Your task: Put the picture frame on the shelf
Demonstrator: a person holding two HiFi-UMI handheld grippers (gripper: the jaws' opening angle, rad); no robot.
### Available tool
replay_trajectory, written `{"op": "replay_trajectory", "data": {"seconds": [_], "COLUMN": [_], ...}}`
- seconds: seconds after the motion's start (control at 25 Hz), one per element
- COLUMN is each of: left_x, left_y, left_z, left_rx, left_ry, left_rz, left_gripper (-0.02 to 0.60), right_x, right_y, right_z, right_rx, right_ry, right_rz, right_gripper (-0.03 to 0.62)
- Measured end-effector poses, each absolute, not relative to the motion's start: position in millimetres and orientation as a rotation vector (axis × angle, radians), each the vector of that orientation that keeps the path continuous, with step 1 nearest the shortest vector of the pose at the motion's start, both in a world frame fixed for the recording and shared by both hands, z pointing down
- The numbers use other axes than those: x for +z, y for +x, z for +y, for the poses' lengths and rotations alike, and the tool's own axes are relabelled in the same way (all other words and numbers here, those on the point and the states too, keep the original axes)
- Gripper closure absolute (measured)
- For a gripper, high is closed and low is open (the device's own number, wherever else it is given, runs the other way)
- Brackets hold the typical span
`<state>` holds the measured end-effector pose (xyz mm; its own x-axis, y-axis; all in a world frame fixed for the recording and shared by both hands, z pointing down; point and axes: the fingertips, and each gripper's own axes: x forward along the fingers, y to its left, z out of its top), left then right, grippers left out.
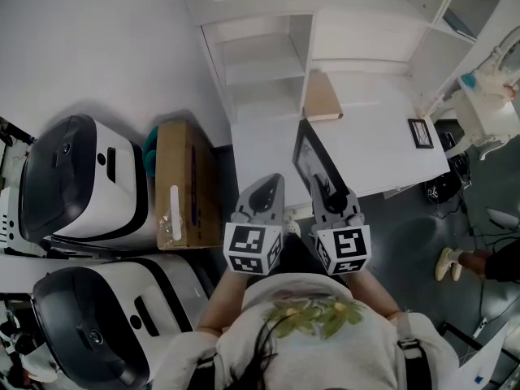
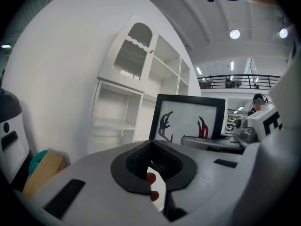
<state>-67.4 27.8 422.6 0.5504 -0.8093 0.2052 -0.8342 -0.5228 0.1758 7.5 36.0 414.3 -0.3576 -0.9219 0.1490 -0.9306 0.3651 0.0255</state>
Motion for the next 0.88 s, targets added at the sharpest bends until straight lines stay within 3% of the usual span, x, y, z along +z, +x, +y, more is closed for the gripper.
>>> {"op": "replay_trajectory", "data": {"seconds": [0.88], "left_x": [423.7], "left_y": [-46.6], "left_z": [-60.1], "left_rx": [0.187], "left_ry": [2.542], "left_rz": [-1.39], "left_gripper": [0.555], "right_x": [413.9], "right_y": [27.1], "right_z": [-57.9], "right_rx": [0.122], "right_ry": [1.707], "right_rz": [-2.51], "right_gripper": [0.56]}}
